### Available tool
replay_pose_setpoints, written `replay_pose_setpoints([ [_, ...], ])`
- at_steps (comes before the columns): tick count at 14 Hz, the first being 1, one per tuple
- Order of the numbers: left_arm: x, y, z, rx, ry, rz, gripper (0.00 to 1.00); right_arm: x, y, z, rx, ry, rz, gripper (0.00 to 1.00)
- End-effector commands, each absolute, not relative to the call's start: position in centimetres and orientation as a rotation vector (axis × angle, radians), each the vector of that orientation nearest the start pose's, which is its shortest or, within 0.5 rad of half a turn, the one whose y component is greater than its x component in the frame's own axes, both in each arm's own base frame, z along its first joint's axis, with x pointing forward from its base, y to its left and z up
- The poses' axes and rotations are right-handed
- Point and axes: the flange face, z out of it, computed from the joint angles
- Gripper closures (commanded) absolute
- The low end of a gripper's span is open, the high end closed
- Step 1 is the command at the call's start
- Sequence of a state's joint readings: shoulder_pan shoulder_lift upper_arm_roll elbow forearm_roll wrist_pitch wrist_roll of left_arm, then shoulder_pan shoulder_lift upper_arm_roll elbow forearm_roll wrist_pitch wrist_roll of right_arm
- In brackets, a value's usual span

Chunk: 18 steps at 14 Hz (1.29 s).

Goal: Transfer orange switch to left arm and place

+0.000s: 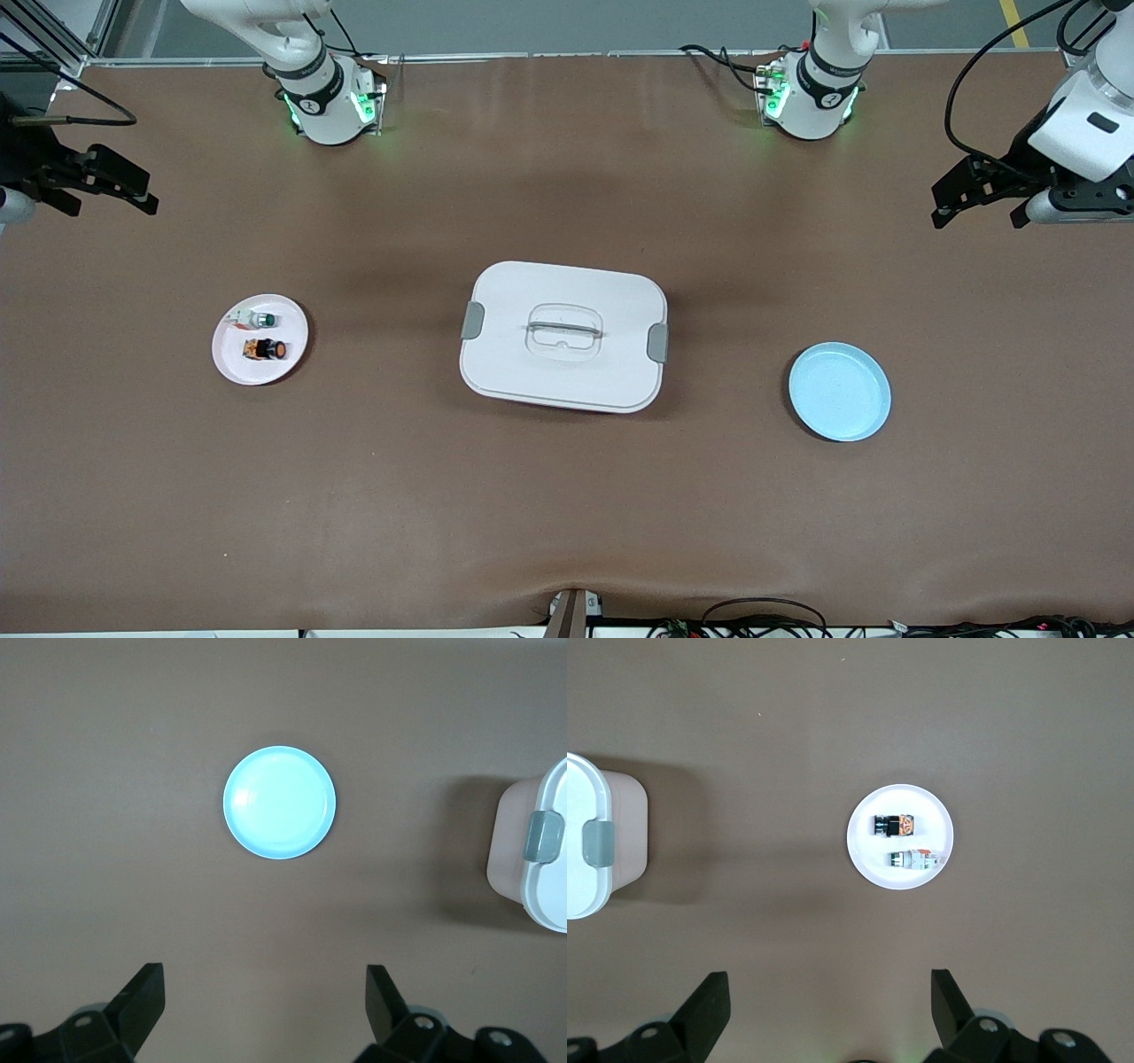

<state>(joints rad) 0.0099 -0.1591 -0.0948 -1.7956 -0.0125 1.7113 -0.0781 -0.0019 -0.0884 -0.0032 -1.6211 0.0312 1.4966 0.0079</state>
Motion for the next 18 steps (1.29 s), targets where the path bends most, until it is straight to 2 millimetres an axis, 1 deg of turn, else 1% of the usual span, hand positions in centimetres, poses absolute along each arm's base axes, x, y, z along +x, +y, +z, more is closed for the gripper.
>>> replay_pose_setpoints([
  [1,51.71,-4.67,61.87,-3.15,0.025,-0.104,0.0,51.28,-0.19,64.61,-3.121,0.01,0.036,0.0],
  [7,51.71,-4.67,61.87,-3.15,0.025,-0.104,0.0,51.24,-0.23,64.51,-3.118,0.012,0.043,0.0],
  [10,51.71,-4.67,61.87,-3.15,0.025,-0.104,0.0,51.18,-0.54,64.47,-3.101,0.053,0.052,0.0],
  [14,51.71,-4.67,61.87,-3.151,0.023,-0.104,0.0,51.13,-0.28,64.37,-3.076,0.143,0.064,0.0],
  [18,51.71,-4.67,61.87,-3.15,0.025,-0.104,0.0,51.13,-0.12,64.37,-3.077,0.134,0.064,0.0],
])
